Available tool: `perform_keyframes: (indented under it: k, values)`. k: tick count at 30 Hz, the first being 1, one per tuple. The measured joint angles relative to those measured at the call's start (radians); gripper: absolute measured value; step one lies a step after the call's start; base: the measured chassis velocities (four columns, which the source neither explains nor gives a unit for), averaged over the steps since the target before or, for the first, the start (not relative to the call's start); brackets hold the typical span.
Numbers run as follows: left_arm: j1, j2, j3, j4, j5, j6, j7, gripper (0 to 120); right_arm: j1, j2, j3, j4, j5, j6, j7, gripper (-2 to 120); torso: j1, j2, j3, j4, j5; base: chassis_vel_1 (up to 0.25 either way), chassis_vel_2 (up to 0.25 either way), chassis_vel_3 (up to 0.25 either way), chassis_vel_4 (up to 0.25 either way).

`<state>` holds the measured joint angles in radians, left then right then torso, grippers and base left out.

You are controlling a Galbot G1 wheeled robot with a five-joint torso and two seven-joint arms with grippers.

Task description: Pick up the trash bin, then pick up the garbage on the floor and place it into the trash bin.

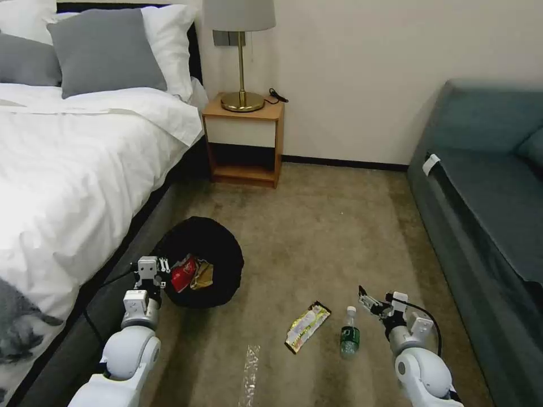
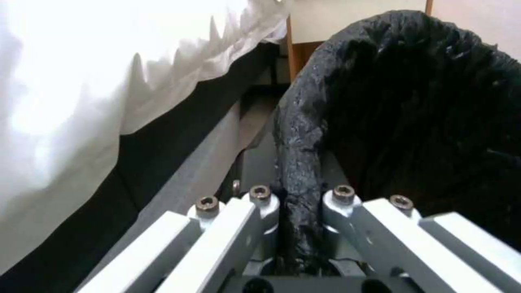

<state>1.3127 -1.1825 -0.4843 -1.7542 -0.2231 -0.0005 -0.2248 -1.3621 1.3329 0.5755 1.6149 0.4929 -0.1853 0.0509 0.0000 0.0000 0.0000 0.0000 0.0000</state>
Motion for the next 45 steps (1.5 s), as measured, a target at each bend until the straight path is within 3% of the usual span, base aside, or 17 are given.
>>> perform_keyframes:
  k: [9,19,23,37,45]
  values:
    - [-0.020,0.005,0.003,0.044,-0.011,-0.015,0.008,4,0.019,-0.001,-0.008,-0.027,-0.002,-0.001,-0.006,100,0.000,0.000,0.000,0.0000,-0.0001,-0.082,0.083,0.084,-0.084]
    - [-0.032,0.021,0.015,0.048,-0.029,-0.019,0.017,4,0.065,-0.019,-0.043,-0.084,-0.007,-0.049,-0.005,100,0.000,0.000,0.000,0.0000,0.0000,-0.006,0.008,0.010,-0.006]
    - [-0.041,0.024,0.016,0.054,-0.034,-0.016,0.017,4,0.095,-0.041,-0.064,-0.097,0.001,-0.115,-0.011,100,0.000,0.000,0.000,0.0000,0.0001,0.000,0.000,0.000,0.000]
    - [-0.066,0.023,0.026,0.089,-0.027,-0.007,0.026,4,0.213,-0.166,-0.133,-0.122,0.078,-0.466,-0.016,100,0.000,0.000,0.000,0.0000,0.0000,0.000,0.000,0.000,0.000]
    - [-0.090,0.000,0.043,0.107,-0.002,-0.002,0.031,4,0.206,-0.216,-0.159,-0.121,0.110,-0.547,-0.017,100,0.000,0.000,0.000,-0.0001,0.0001,0.000,0.000,0.000,0.000]
